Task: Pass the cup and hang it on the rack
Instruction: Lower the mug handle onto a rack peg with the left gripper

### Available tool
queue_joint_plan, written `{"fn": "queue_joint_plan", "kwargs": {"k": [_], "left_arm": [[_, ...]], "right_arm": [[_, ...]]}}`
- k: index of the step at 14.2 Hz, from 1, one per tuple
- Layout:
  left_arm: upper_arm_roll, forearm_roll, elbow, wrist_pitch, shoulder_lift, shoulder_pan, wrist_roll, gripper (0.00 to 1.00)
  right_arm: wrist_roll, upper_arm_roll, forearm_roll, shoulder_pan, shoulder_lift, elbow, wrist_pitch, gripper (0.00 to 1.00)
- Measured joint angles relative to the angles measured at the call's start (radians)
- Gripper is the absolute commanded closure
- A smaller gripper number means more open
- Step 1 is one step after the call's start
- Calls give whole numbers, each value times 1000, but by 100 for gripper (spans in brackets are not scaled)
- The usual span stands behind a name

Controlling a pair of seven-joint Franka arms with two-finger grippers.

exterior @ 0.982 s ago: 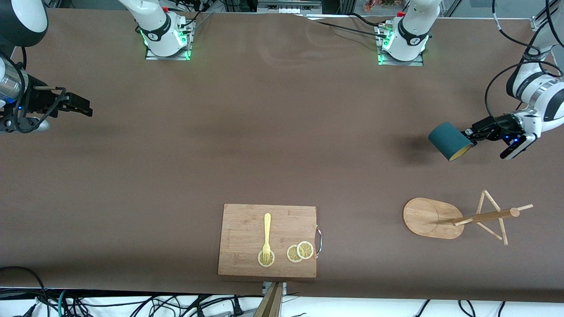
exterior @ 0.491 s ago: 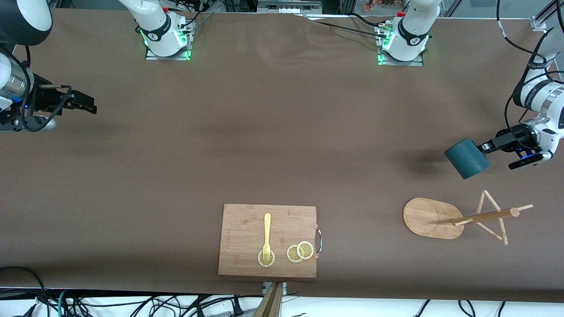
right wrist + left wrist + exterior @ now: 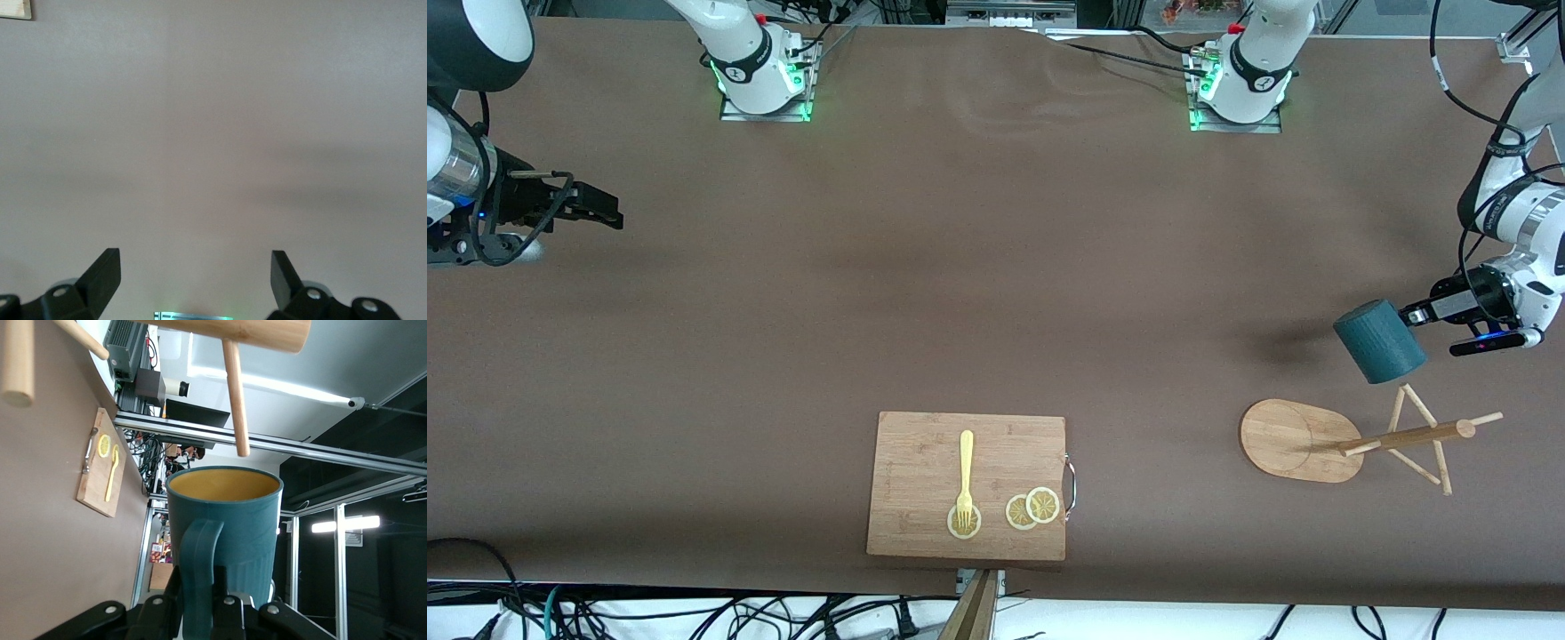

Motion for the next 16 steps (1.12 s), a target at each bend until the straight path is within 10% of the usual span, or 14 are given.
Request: {"fn": "queue_joint_plan", "kwargs": {"k": [16], "left_arm": [[-21, -143, 167, -9, 151, -8, -284, 100]], "right_arm": [[0, 0, 0, 1, 0, 0, -1, 1]]}}
